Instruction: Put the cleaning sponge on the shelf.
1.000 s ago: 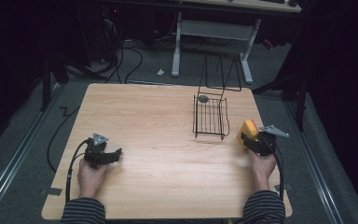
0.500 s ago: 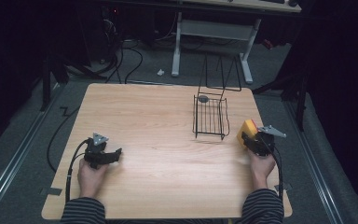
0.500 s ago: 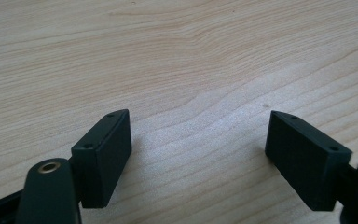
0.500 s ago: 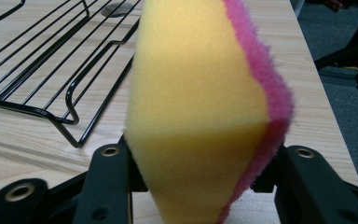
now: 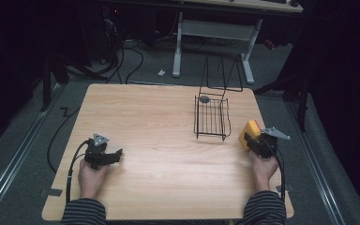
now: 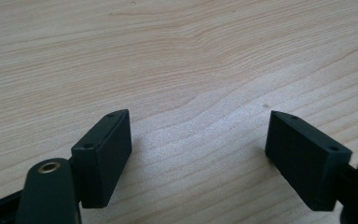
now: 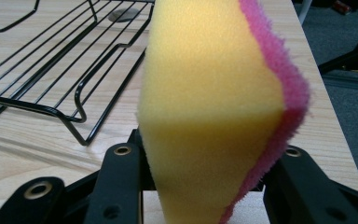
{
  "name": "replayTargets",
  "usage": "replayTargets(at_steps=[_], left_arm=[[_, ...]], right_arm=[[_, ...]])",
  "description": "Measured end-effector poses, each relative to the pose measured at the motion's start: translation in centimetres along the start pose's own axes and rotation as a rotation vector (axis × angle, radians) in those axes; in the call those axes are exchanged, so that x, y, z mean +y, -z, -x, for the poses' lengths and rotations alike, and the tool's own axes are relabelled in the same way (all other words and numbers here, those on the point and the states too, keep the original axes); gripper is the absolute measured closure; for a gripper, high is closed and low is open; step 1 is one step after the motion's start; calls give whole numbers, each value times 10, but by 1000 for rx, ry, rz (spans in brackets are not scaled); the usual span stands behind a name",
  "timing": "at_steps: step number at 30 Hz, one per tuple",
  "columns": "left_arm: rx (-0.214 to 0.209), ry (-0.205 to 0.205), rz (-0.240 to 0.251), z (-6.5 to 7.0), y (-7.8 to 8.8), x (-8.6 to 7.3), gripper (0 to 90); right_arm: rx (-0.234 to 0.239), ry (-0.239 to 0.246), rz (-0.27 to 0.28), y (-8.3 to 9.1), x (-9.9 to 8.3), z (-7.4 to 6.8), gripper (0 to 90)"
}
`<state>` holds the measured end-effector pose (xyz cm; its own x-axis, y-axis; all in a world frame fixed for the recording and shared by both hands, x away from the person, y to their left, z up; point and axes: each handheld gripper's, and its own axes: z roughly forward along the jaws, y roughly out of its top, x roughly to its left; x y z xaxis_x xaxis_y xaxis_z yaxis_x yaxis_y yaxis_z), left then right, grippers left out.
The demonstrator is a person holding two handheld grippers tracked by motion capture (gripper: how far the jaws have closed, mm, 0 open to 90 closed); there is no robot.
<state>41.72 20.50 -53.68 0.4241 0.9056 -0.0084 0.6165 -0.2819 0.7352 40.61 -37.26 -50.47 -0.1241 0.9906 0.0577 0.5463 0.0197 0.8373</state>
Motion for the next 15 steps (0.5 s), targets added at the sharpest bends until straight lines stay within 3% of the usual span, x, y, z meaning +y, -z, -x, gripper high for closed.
replayTargets(at_steps=[4, 15], left_arm=[[0, 0, 0, 0, 0, 0, 232], [0, 0, 0, 0, 0, 0, 231]], right_arm=[[2, 4, -1, 3, 1, 0, 610], [61, 25, 24, 11, 4, -4, 608]])
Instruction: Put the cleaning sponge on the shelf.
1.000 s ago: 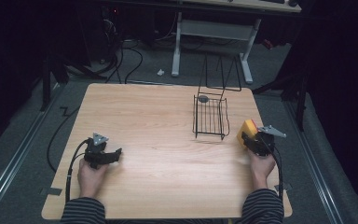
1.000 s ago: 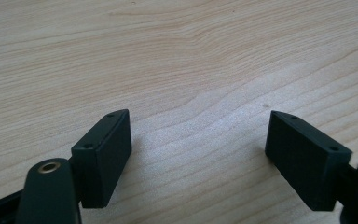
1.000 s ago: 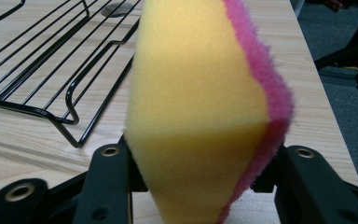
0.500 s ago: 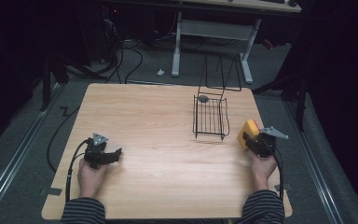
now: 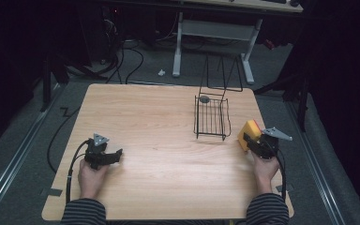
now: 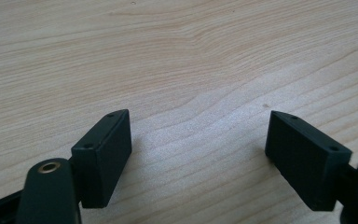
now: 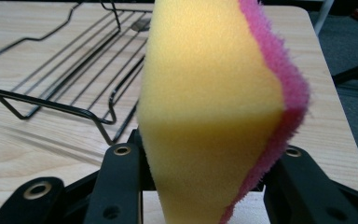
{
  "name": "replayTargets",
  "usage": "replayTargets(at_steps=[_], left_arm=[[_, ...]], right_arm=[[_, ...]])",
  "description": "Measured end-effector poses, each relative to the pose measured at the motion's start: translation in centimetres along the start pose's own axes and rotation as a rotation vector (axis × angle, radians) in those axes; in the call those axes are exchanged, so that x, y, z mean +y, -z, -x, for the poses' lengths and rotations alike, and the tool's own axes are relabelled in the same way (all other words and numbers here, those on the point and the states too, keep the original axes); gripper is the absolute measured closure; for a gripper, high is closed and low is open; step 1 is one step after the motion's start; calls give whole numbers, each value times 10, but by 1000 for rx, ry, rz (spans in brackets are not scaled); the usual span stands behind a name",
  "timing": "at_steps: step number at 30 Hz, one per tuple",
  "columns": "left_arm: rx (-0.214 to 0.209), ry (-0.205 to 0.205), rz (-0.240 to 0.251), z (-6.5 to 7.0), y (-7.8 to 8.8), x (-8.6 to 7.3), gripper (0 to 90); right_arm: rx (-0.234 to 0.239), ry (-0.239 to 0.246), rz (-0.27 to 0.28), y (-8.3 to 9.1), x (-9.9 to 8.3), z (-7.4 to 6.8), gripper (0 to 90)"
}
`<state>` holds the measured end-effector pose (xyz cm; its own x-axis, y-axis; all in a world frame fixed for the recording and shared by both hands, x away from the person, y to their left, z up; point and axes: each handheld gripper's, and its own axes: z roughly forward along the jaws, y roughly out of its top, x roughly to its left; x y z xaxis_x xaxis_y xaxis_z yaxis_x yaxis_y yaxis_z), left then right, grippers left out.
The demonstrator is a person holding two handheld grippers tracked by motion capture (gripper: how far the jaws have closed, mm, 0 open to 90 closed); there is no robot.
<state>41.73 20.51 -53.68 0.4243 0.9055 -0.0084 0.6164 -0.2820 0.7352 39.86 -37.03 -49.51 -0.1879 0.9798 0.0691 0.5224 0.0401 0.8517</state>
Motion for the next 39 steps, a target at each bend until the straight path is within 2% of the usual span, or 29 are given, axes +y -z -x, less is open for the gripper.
replayTargets(at_steps=[8, 13, 20, 27, 31, 36, 39], left_arm=[[0, 0, 0, 0, 0, 0, 232], [0, 0, 0, 0, 0, 0, 232], [0, 0, 0, 0, 0, 0, 232], [0, 0, 0, 0, 0, 0, 232], [0, 0, 0, 0, 0, 0, 232], [0, 0, 0, 0, 0, 0, 231], [0, 0, 0, 0, 0, 0, 231]], right_arm=[[11, 26, 12, 7, 8, -5, 607], [22, 26, 35, 13, 12, -7, 607], [28, 52, 31, 17, 18, -12, 608], [47, 64, 60, 23, 26, -18, 608], [52, 71, 54, 23, 30, -20, 607], [65, 85, 80, 25, 35, -23, 609], [70, 94, 72, 25, 38, -25, 609]])
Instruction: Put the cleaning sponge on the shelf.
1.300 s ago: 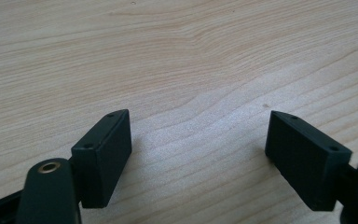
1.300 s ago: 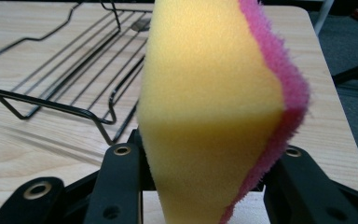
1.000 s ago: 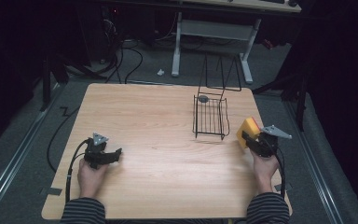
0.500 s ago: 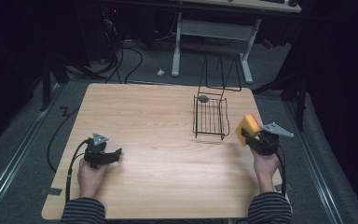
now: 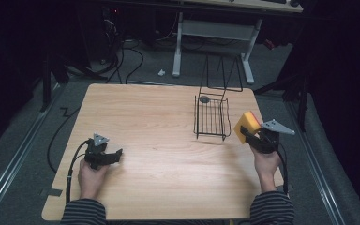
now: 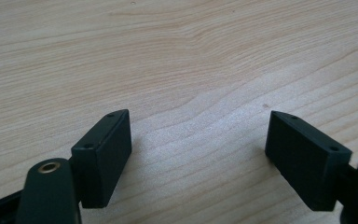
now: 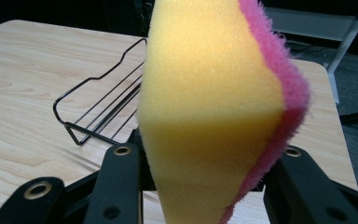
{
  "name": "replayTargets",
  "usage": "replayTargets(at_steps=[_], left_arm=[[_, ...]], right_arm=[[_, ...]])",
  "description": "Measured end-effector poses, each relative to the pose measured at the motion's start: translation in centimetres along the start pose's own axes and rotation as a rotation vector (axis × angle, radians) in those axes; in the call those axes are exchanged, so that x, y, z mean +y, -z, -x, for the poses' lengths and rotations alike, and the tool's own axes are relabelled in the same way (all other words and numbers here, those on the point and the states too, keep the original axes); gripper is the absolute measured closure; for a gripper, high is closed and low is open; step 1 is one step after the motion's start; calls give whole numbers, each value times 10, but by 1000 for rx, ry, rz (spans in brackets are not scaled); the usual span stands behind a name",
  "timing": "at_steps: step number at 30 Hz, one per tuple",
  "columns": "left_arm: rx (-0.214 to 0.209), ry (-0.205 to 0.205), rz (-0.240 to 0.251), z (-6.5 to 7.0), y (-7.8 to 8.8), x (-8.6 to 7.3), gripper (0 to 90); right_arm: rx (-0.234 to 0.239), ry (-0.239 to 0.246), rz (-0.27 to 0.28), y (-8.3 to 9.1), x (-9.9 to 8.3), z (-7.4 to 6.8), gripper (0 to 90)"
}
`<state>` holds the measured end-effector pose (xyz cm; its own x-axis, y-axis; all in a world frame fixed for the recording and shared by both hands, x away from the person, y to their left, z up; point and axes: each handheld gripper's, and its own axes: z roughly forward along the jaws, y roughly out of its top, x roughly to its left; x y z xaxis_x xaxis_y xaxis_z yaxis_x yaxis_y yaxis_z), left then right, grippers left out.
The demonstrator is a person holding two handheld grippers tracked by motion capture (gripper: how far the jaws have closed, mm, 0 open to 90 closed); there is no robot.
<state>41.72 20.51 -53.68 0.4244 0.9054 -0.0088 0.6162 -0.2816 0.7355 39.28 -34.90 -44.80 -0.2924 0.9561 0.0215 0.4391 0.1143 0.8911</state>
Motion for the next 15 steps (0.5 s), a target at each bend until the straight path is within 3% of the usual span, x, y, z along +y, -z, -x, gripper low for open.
replayTargets(at_steps=[15], left_arm=[[0, 0, 0, 0, 0, 0, 231]], right_arm=[[45, 16, 33, -7, 20, -10, 608]])
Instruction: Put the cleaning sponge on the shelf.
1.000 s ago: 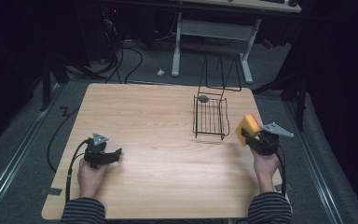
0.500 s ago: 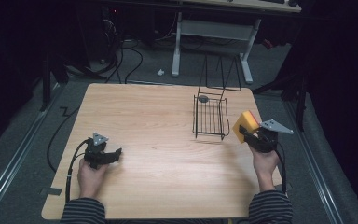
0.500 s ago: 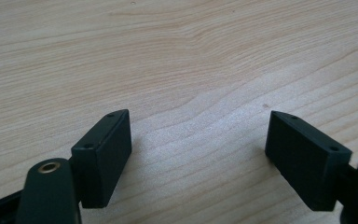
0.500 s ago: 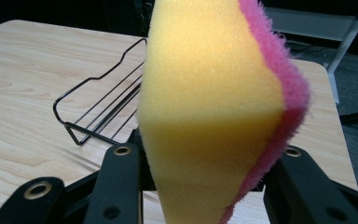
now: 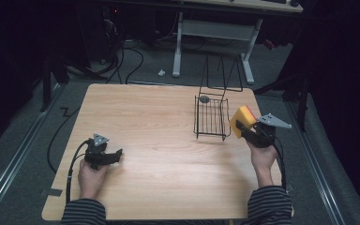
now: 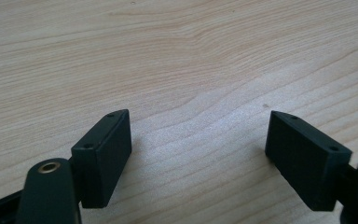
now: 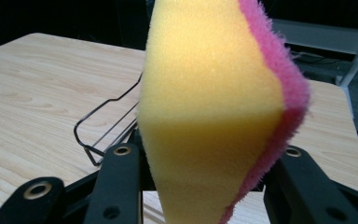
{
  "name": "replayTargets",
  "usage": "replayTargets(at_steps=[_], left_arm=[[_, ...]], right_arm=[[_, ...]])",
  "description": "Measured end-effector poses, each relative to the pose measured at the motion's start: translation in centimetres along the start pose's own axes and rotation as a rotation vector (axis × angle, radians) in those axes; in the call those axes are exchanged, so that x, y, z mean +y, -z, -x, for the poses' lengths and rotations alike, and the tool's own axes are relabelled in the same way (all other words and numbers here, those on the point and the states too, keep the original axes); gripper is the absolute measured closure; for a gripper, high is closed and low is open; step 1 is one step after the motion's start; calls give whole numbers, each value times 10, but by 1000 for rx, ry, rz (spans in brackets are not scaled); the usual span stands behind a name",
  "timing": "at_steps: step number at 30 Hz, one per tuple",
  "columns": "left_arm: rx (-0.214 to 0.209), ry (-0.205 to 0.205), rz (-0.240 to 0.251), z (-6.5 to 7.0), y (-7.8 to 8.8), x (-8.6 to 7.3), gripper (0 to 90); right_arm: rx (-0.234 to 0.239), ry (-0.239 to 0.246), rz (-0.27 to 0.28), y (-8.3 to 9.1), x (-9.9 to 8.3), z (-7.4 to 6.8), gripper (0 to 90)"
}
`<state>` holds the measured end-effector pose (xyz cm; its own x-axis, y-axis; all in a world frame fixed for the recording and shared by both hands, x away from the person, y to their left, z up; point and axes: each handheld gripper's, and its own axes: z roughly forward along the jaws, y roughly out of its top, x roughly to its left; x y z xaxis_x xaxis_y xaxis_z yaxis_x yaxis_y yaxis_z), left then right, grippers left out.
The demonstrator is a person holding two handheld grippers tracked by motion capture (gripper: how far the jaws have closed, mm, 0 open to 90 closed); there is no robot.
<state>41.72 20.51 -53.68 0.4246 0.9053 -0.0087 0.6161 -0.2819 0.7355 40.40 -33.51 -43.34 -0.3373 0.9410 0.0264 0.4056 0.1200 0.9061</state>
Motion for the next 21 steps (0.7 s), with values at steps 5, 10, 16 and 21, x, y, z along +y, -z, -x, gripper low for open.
replayTargets(at_steps=[5, 10, 16, 21], left_arm=[[0, 0, 0, 0, 0, 0, 231], [0, 0, 0, 0, 0, 0, 232], [0, 0, 0, 0, 0, 0, 231], [0, 0, 0, 0, 0, 0, 231]], right_arm=[[15, 5, -1, -5, 3, -3, 609], [26, 19, 7, -16, 8, -9, 610], [33, 18, -18, -28, 12, -13, 609], [41, 18, -28, -41, 17, -17, 609]])
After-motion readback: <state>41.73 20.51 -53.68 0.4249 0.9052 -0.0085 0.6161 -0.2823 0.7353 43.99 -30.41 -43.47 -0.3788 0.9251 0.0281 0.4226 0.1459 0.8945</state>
